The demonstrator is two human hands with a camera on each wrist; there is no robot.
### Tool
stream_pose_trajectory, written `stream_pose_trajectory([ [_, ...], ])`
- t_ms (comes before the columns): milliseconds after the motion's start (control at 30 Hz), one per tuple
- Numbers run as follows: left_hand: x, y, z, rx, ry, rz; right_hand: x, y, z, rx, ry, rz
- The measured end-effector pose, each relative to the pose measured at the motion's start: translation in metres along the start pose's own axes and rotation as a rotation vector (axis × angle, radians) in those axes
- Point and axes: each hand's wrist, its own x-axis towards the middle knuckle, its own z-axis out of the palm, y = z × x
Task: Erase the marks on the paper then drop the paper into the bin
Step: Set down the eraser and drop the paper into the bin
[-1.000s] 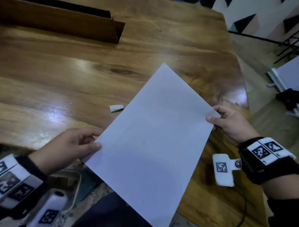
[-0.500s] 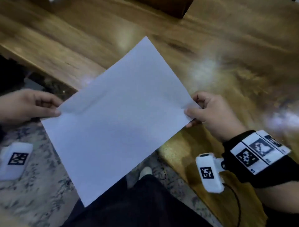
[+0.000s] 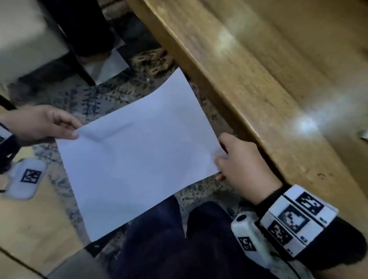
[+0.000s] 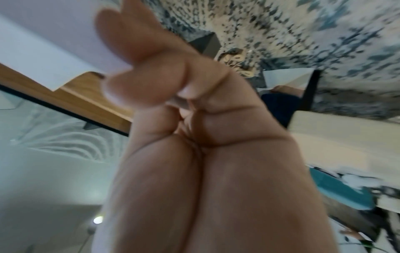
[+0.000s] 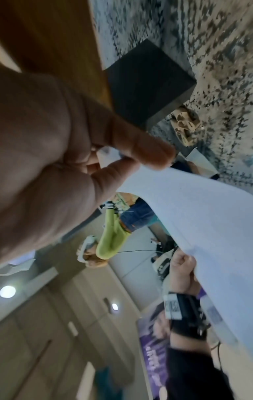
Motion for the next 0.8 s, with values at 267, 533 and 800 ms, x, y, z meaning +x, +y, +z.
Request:
stream_pose_trajectory([
  [267,0.016,-0.092,-0.007,-0.119,0.059,-0.219,0.122,0.005,0.103,-0.139,-0.132,0.052],
  [533,0.057,-0.167,0.012,0.055,0.208,-0.419,0.222,0.044,0.206,-0.125,-0.302,0.046],
  [800,0.095,-0.189,0.037,0.077,0.249,-0.485,0.259,0.086,0.268,0.030,-0.536,0.063],
])
